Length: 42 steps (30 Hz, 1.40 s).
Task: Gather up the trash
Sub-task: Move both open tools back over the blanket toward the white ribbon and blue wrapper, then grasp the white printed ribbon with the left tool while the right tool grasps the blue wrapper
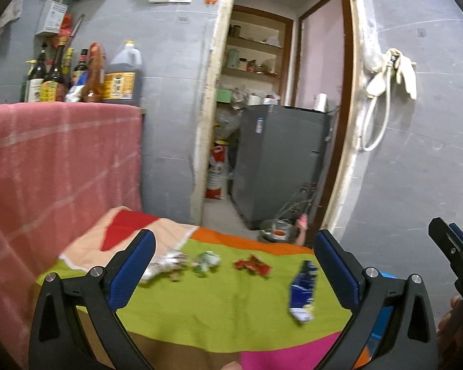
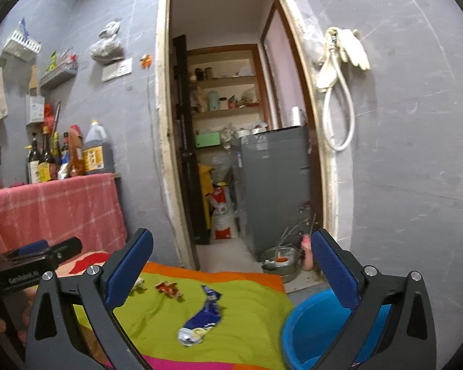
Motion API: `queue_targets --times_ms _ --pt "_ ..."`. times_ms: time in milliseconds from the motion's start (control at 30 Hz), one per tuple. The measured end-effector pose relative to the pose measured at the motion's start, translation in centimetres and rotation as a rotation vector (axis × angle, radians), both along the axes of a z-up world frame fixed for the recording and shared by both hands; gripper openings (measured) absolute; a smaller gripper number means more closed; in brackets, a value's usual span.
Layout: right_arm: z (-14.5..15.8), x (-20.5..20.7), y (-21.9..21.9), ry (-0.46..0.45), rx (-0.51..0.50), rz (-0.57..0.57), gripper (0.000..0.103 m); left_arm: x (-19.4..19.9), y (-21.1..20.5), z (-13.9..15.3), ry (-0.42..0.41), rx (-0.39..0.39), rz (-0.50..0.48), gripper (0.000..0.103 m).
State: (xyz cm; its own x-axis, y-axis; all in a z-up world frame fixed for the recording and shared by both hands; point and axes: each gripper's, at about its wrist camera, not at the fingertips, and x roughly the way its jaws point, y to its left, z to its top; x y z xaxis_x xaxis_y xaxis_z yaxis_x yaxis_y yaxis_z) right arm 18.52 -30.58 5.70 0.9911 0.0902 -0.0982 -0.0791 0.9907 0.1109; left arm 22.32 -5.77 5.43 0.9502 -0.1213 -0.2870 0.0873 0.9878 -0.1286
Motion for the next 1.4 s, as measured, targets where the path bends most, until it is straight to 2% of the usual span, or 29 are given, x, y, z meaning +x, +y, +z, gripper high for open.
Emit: queue_targets --times_ms 200,400,600,800,967,1067,1133,1167,1233,1267,1333,1400 --pt "-1.5 2.5 2.1 0.059 -0.016 0.044 0.103 0.9 3.6 -1.8 0.036 0.031 0.055 0.100" --pt "-3.8 5.2 3.5 0.160 -0.028 0.092 0.103 3.0 6.1 -4.6 0.127 0.043 0.082 0.100" --pt "-6.3 8.5 4.6 0.326 -0.040 0.112 0.103 5.5 7.5 -6.8 0.230 0.049 0.086 0.100" --pt "-8.9 11.3 5.2 0.475 -0.047 0.117 0.103 8.1 7.7 -8.1 0.309 0.089 0.074 0.100" --pt "-10.9 13.4 5.7 0.597 -0.052 0.120 0.103 9.7 8.7 -8.8 0.356 0.056 0.074 0.097" --pt "-11.7 14.4 5.7 0.660 -0.051 0.129 0.102 10.4 8.9 -9.0 0.385 0.039 0.067 0.086" --pt "-12.2 15.0 5.9 0.698 -0.050 0.141 0.102 10.9 9.0 -9.3 0.413 0.037 0.056 0.072" --pt "-12.6 15.3 6.0 0.721 -0.048 0.152 0.102 11.0 8.8 -9.3 0.421 0.039 0.048 0.069" --pt "-13.2 15.7 6.0 0.751 -0.045 0.170 0.097 11.1 8.6 -9.5 0.431 0.051 0.031 0.057" --pt "-13.4 15.9 6.0 0.766 -0.043 0.180 0.096 11.2 8.4 -9.5 0.433 0.056 0.023 0.054" --pt "-13.6 16.0 6.1 0.777 -0.041 0.189 0.085 11.2 8.0 -9.5 0.440 0.069 0.011 0.041" --pt "-13.7 16.1 6.2 0.783 -0.041 0.200 0.081 11.2 7.7 -9.6 0.446 0.073 0.001 0.032"
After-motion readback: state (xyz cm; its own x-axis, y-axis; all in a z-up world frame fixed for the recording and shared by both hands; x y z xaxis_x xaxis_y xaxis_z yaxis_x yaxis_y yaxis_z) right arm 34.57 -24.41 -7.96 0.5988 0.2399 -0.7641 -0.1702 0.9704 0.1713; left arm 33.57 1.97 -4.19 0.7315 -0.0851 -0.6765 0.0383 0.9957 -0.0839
